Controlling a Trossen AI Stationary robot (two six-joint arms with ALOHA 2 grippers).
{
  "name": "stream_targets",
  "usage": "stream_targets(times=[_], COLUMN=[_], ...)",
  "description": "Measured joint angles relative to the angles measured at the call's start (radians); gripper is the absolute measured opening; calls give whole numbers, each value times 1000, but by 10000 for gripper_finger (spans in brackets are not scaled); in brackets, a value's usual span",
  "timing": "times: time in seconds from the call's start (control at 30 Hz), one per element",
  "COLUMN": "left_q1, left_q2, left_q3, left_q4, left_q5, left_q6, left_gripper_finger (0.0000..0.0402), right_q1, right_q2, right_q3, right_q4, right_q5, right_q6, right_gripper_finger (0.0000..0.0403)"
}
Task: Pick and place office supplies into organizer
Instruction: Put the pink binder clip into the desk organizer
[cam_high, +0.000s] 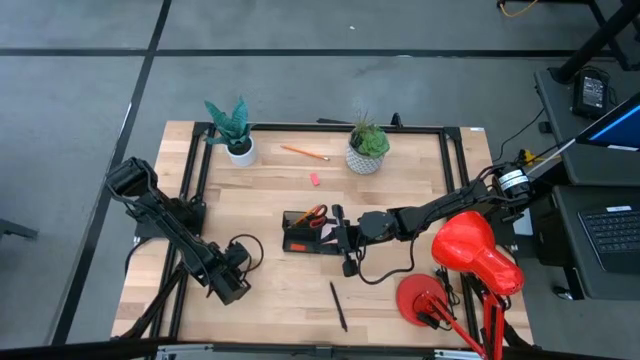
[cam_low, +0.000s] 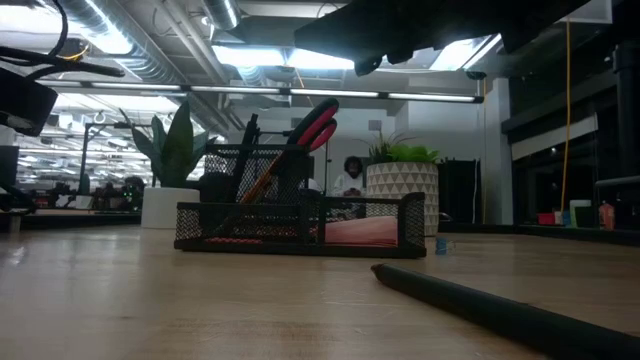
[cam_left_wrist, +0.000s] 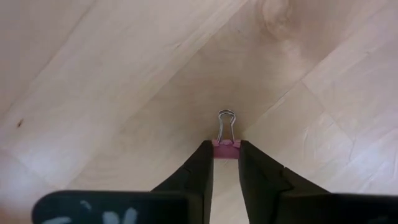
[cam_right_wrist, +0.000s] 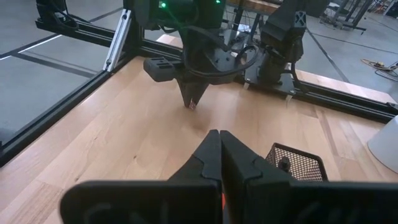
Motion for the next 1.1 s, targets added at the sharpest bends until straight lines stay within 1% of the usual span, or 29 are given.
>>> stream_targets(times=[0.27,0.4,0.53,0.63,0.8,0.87,0.97,1.1], left_q1=[-4,-3,-4,-3,-4,-1,0,20], left_q2=[-8,-25,-48,-73,-106,-112,-110,-109], left_q3=[11,30,53,70,89,89,89,89], left_q4=[-2,17,6,4,21,41,87,206], left_q5=[-21,-121,-193,-281,-487,-555,-646,-747], left_q6=[183,309,468,558,636,658,684,724], left_gripper_finger=[53,53,53,53,53,54,54,54], right_q1=[0,3,3,11,52,72,89,94], right_q2=[0,0,0,0,-27,-66,-159,-275], right_q3=[0,0,0,0,0,0,0,1], right_q4=[2,-7,-7,-6,-47,-84,-159,-318], right_q5=[0,0,4,29,56,87,92,92], right_q6=[48,92,150,190,207,201,140,76], right_gripper_finger=[1,0,0,0,0,0,0,0])
